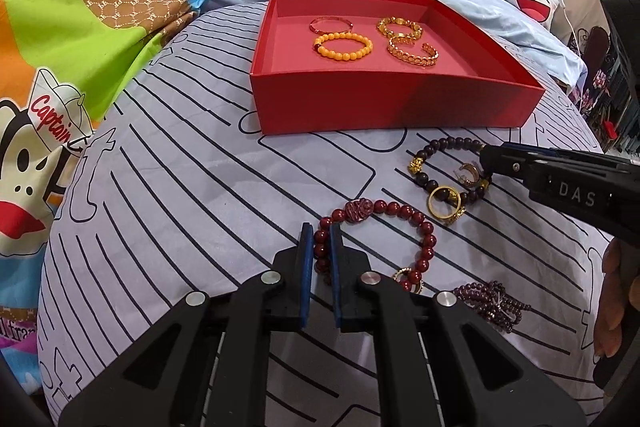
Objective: Organize jewelry
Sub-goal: 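Grasp the dark red bead bracelet with the left tool while the right tool grasps the black bead bracelet, then carry both bead bracelets into the red tray and open both tools, then move both tools back toward the purple bead strand and gold rings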
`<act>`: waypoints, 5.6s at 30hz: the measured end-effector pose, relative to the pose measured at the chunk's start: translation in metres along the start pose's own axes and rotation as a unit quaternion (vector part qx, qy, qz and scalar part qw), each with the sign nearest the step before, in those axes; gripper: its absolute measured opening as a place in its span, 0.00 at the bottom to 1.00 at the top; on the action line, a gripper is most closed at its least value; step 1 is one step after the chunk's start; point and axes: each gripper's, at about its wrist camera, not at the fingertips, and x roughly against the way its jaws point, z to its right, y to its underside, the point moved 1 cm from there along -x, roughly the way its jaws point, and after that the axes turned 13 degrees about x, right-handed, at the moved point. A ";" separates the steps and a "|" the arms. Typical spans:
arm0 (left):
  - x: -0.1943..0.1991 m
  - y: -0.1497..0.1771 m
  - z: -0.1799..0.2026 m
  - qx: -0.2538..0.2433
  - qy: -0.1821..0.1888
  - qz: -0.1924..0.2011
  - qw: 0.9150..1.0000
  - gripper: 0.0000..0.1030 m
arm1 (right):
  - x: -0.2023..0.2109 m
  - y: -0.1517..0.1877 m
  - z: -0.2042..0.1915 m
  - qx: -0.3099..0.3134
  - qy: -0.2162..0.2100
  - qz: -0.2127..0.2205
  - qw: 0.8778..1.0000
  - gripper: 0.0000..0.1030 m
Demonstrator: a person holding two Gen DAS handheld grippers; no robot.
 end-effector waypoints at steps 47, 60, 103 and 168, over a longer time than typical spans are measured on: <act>0.084 -0.047 0.044 -0.012 0.091 0.048 0.995 0.07 | 0.104 -0.008 0.019 -0.010 0.001 0.095 0.995 0.07; 0.076 -0.121 0.071 -0.001 0.134 0.079 0.988 0.07 | 0.093 -0.071 0.023 0.005 -0.001 0.118 0.993 0.07; -0.067 -0.122 0.030 -0.003 -0.042 0.033 0.999 0.23 | -0.025 -0.081 0.045 -0.008 0.038 0.033 0.999 0.25; 0.029 0.024 0.003 0.023 -0.013 -0.023 0.999 0.33 | 0.064 0.077 -0.044 0.041 -0.048 0.011 0.998 0.26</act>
